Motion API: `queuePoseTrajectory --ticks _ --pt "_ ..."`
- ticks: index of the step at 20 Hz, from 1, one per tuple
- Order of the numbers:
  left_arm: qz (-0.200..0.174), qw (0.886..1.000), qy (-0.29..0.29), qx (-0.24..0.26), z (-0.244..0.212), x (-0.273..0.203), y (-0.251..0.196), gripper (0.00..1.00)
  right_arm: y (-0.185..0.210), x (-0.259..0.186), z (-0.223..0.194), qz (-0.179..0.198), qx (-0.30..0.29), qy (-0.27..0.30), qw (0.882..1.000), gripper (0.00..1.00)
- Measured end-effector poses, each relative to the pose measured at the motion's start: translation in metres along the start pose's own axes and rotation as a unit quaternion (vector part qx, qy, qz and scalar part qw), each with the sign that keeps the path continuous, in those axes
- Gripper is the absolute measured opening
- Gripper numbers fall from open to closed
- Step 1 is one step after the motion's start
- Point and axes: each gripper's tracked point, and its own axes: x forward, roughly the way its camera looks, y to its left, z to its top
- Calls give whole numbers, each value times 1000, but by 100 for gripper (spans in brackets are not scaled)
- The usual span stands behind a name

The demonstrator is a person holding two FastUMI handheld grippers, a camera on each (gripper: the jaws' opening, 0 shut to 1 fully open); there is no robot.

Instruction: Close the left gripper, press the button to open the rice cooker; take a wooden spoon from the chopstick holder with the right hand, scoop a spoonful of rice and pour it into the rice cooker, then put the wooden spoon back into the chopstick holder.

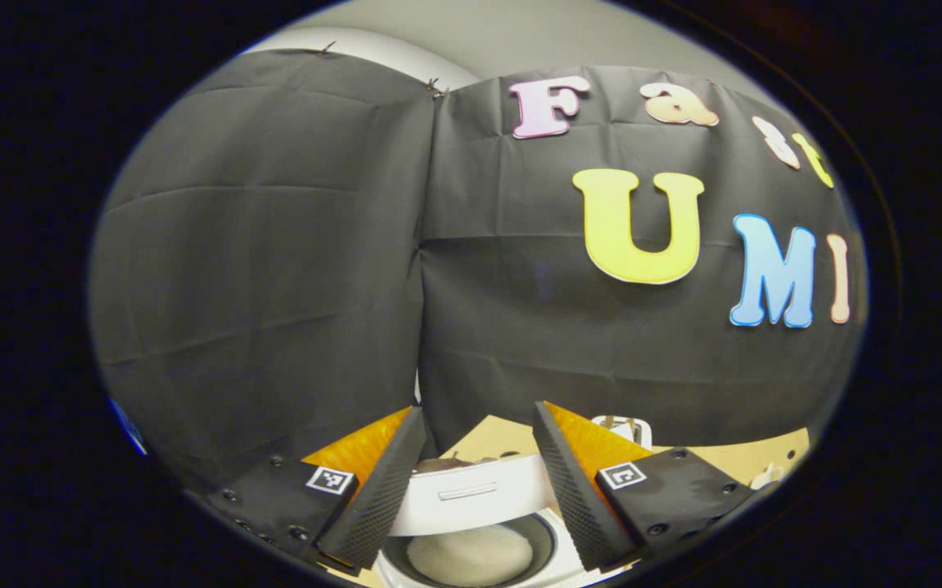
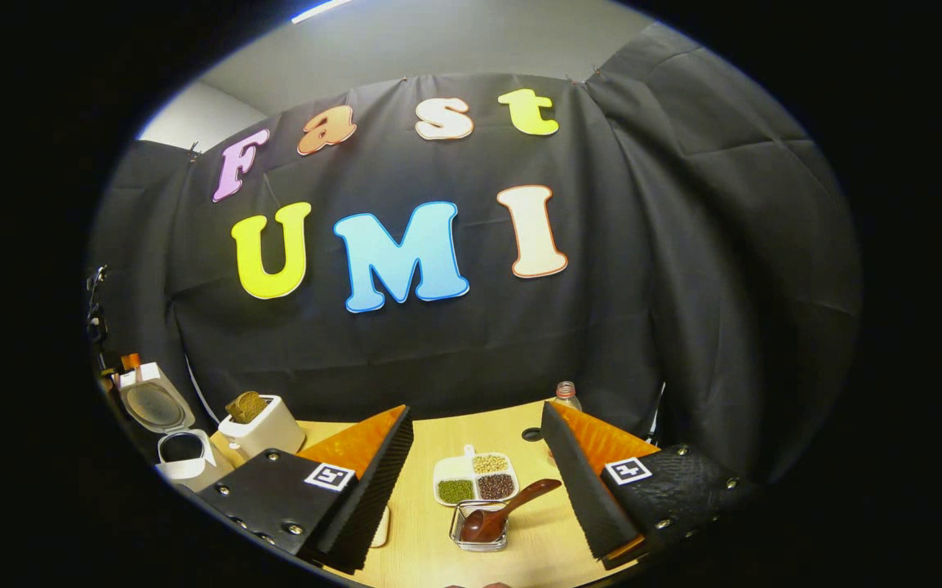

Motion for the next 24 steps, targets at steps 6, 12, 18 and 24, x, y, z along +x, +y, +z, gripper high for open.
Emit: queuePoseTrajectory --ticks 6,12,18,24 --pt "0 1000 2 14 -55 -35 -15 89 2 -12 -1 10 -12 6 1000 96" --pt "-6 999 43 -9 -103 -50 -19 97 5 -21 1 18 -20 8 1000 95" --pt "-22 996 84 6 -147 -67 -30 99 11 -27 -3 32 -30 13 999 96" --pt "-30 992 125 18 -172 -64 -34 99 12 -29 -12 39 -24 25 999 96"
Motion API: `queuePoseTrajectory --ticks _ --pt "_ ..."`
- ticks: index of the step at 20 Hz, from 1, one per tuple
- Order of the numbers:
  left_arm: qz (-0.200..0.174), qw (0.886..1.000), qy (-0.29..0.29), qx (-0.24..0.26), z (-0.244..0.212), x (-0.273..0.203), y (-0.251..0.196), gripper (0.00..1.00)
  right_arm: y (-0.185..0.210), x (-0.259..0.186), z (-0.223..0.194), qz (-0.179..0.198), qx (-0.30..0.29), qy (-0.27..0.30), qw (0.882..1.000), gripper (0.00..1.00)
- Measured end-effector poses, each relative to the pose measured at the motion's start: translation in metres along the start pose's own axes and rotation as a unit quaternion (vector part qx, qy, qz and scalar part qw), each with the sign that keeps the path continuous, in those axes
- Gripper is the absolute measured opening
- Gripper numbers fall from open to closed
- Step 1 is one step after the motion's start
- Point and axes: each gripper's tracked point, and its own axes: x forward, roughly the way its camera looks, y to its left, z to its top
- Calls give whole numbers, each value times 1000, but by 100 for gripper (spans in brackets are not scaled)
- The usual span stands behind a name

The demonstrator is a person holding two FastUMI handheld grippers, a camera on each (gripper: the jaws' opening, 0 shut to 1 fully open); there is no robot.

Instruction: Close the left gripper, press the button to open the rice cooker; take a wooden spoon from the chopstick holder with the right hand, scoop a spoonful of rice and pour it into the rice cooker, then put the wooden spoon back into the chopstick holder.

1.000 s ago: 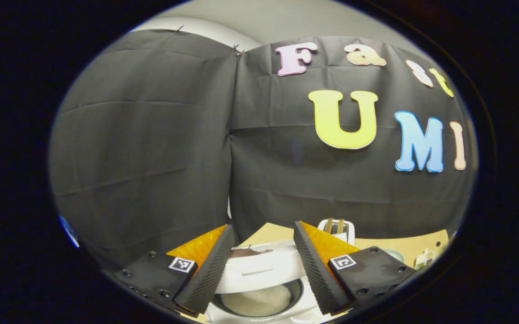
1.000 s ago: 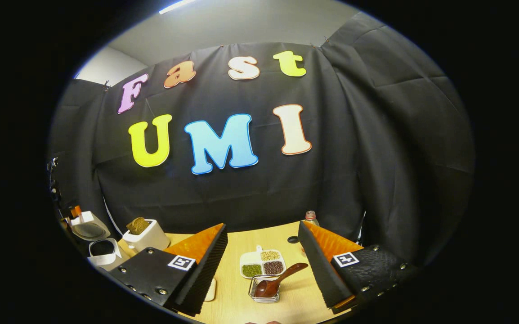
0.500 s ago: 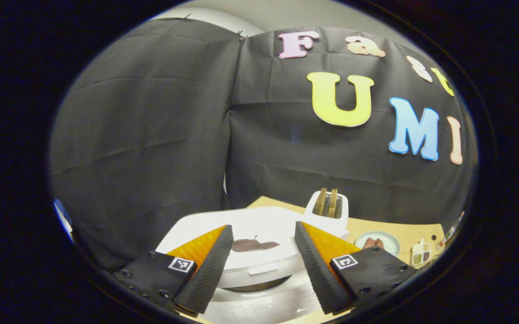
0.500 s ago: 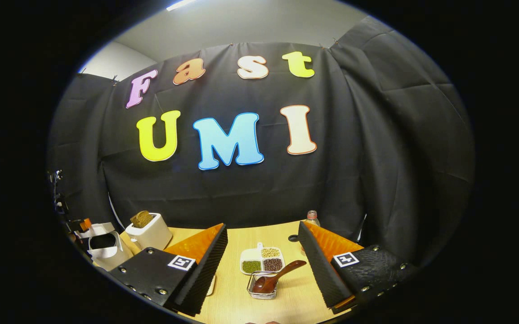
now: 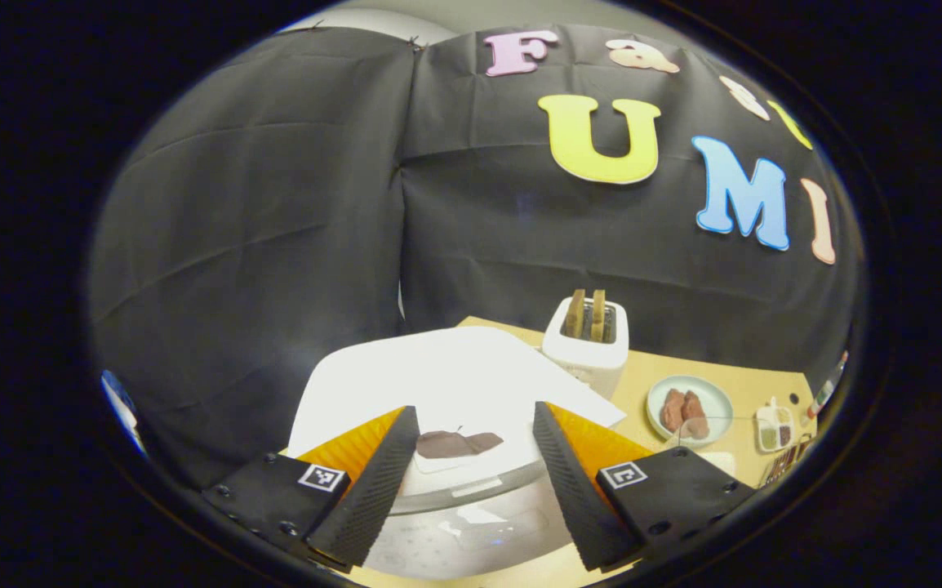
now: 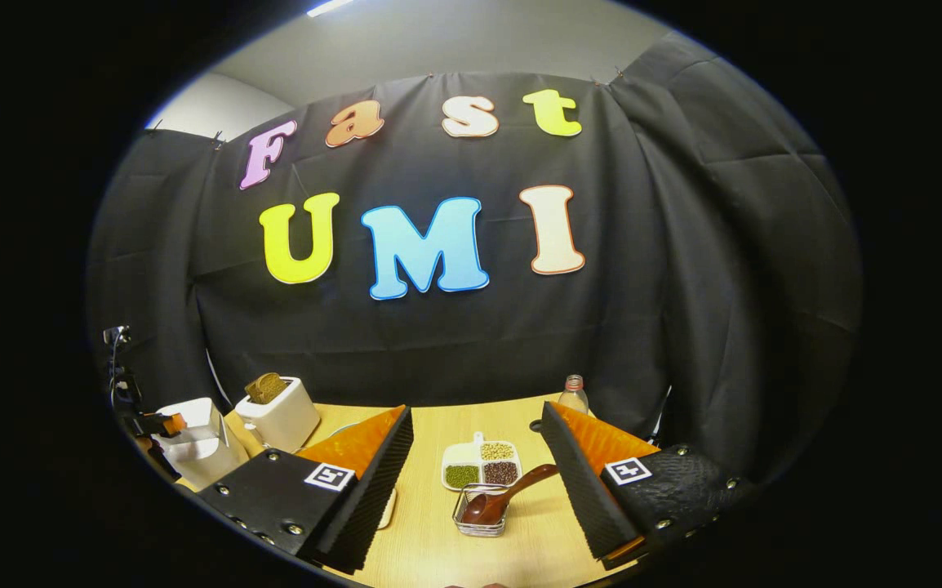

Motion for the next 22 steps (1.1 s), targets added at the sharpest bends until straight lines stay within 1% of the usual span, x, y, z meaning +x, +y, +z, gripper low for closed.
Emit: queuePoseTrajectory --ticks 2,3,4,8,9,10,12,14,16,18,19,20,22 --pt "-4 1000 8 3 -5 2 2 98 1 1 -3 3 1 4 1000 96" --pt "-6 1000 12 6 -10 2 0 95 2 1 -4 5 1 4 1000 96" --pt "-7 1000 17 10 -14 2 -1 98 4 1 -5 7 1 6 1000 96" --pt "-8 999 32 15 -22 4 1 98 6 -2 -11 9 2 12 1000 96" --pt "-7 999 36 15 -24 6 0 96 7 -1 -13 10 3 13 1000 96" --pt "-5 999 44 14 -25 6 1 98 7 -2 -14 11 3 15 1000 96" --pt "-3 999 50 6 -24 4 2 99 10 -3 -18 13 4 18 1000 96" --pt "-7 999 44 12 -23 3 2 100 13 -5 -18 15 7 18 1000 96" --pt "-19 999 35 14 -17 1 0 98 15 -7 -16 17 7 15 1000 96" --pt "-21 1000 18 12 -6 -3 2 98 16 -7 -11 18 2 12 1000 96" --pt "-22 1000 1 17 3 -7 2 100 18 -8 -8 18 -1 10 1000 96" --pt "-33 999 -22 21 19 -17 -3 97 21 -10 -5 19 -7 6 1000 95" --pt "-58 995 -74 35 60 -51 -22 94 32 -14 6 30 -15 -6 999 96"
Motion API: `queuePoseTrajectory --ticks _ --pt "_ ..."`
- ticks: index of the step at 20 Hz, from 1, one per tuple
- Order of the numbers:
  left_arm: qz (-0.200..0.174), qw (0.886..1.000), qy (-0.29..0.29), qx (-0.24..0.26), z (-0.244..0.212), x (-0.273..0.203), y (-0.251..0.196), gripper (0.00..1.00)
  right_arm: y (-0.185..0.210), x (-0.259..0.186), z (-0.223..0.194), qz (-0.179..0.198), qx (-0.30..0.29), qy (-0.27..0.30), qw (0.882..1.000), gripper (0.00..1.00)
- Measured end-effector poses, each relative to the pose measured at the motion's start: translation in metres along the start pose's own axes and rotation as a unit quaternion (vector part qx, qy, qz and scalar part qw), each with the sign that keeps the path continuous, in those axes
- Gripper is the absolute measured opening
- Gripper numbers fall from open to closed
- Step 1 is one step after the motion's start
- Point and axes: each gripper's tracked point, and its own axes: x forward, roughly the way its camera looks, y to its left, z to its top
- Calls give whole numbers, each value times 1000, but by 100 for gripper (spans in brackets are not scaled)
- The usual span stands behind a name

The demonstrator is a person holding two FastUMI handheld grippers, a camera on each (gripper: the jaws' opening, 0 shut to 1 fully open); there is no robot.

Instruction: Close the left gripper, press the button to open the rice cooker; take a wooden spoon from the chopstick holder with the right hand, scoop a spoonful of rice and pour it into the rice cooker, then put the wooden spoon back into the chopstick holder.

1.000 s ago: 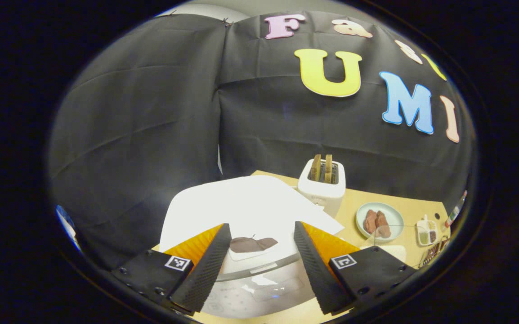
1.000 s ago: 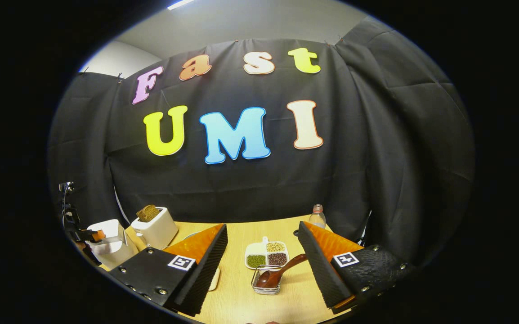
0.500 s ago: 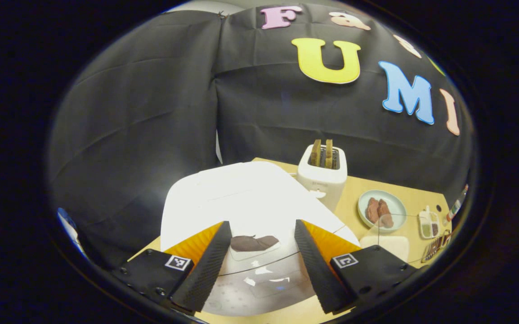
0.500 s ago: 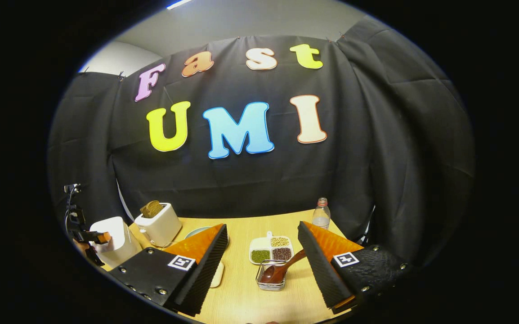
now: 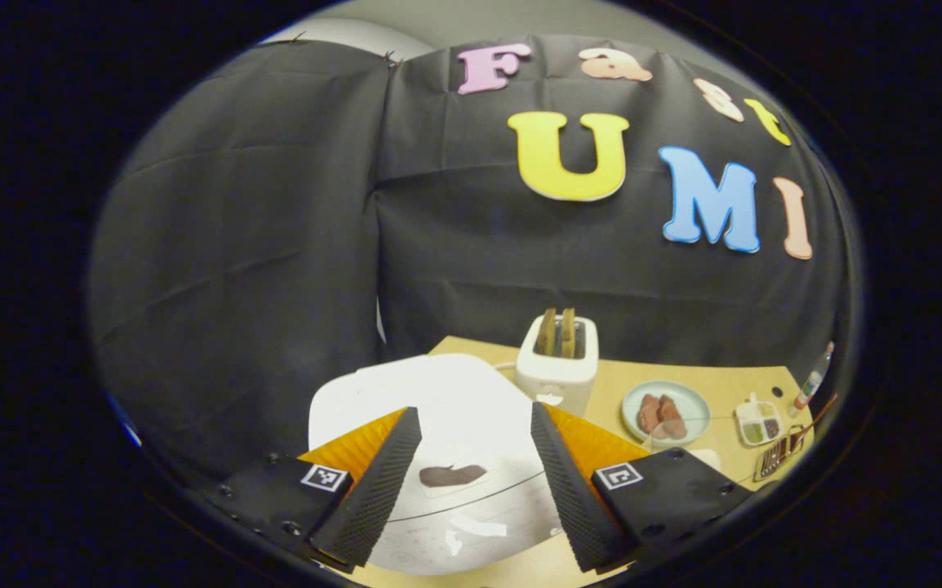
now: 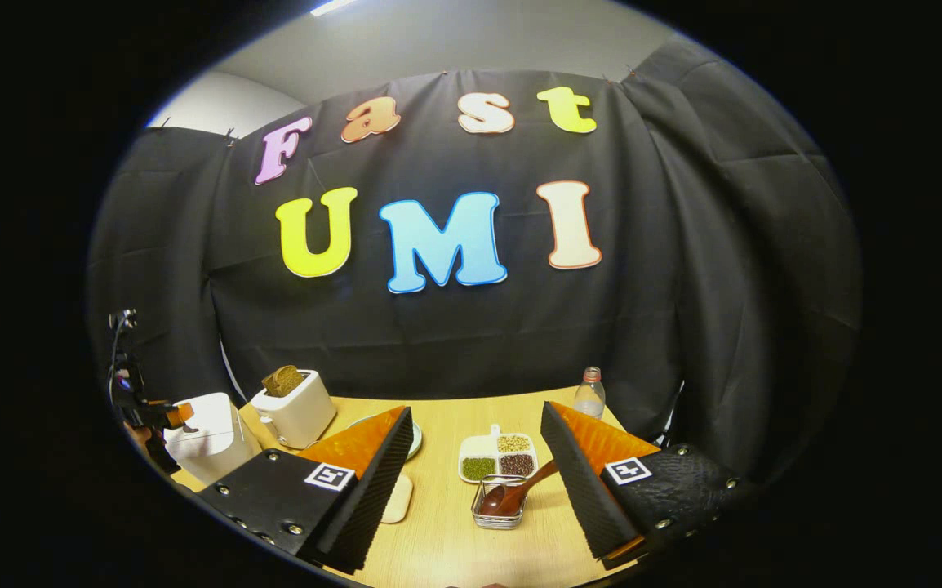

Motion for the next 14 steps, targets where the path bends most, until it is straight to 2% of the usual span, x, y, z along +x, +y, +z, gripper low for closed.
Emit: queuePoseTrajectory --ticks 2,5,7,11,14 --pt "-25 998 -50 20 46 -30 -33 94 11 -4 10 6 -9 -16 1000 95" --pt "-86 991 -105 2 100 -82 -98 94 25 -11 39 11 -13 -42 999 96" --pt "-114 983 -141 -5 135 -116 -128 95 30 -19 61 7 -12 -63 998 96" --pt "-149 972 -179 -23 196 -170 -163 95 40 -33 105 7 -23 -99 995 95" --pt "-165 966 -198 -8 215 -194 -180 95 46 -41 124 10 -9 -108 994 95"
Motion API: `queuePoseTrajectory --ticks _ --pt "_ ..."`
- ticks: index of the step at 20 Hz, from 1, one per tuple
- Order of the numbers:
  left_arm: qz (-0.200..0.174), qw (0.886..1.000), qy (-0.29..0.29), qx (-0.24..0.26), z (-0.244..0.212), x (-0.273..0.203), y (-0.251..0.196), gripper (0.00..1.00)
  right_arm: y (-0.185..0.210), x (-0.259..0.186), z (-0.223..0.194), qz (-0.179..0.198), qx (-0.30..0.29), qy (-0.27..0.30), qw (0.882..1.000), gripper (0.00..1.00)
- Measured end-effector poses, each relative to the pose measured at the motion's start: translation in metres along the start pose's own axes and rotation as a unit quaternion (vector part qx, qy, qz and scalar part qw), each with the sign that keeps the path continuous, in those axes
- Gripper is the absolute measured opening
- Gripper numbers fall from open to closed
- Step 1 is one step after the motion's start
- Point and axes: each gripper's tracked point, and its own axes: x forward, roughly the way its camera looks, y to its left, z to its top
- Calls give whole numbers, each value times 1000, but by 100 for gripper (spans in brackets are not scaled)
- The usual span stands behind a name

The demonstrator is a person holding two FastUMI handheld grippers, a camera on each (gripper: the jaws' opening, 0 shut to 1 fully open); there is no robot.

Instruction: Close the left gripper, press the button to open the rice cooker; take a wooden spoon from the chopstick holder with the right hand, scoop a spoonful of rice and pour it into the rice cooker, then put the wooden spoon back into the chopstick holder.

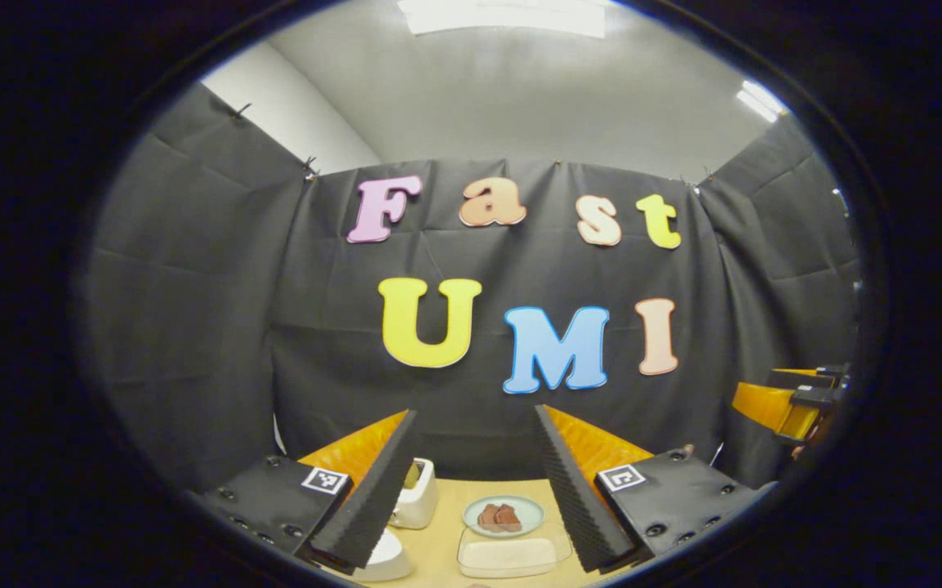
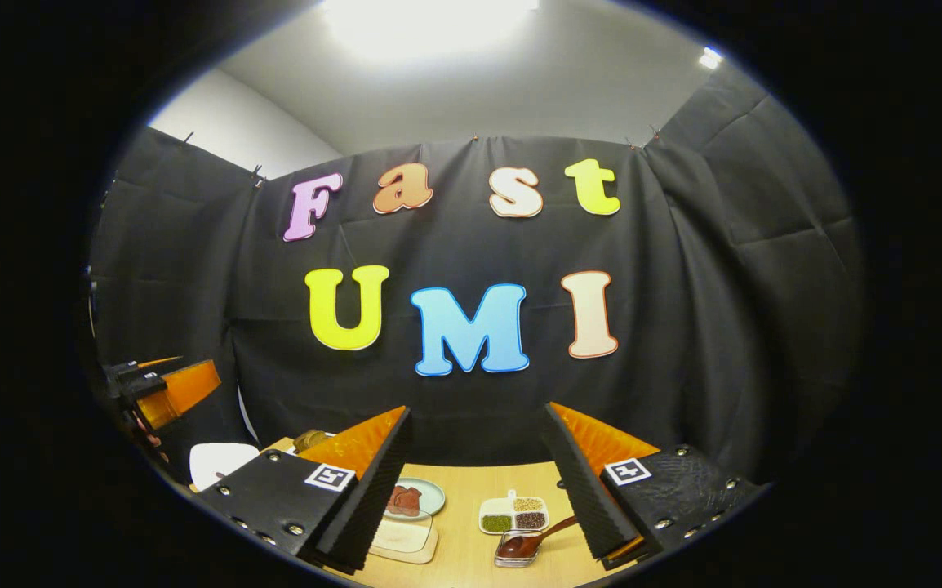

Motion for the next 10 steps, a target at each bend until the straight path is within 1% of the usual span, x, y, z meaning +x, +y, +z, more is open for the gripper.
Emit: queuePoseTrajectory --ticks 1,3,4,5,7,10 --pt "-7 1000 1 2 -2 -3 -6 97 5 -2 3 4 5 -2 1000 95" --pt "-14 1000 9 4 -8 -7 -12 94 6 -5 5 3 4 -3 1000 95" --pt "-16 1000 11 2 -9 -8 -12 95 8 -6 3 3 6 -1 1000 95" --pt "-18 1000 13 -3 -9 -8 -13 94 9 -8 3 4 9 0 1000 95" --pt "-20 1000 16 -7 -11 -9 -9 96 9 -9 0 0 12 3 1000 95" --pt "-25 999 22 -10 -13 -12 -6 94 13 -12 -2 -4 16 7 1000 95"
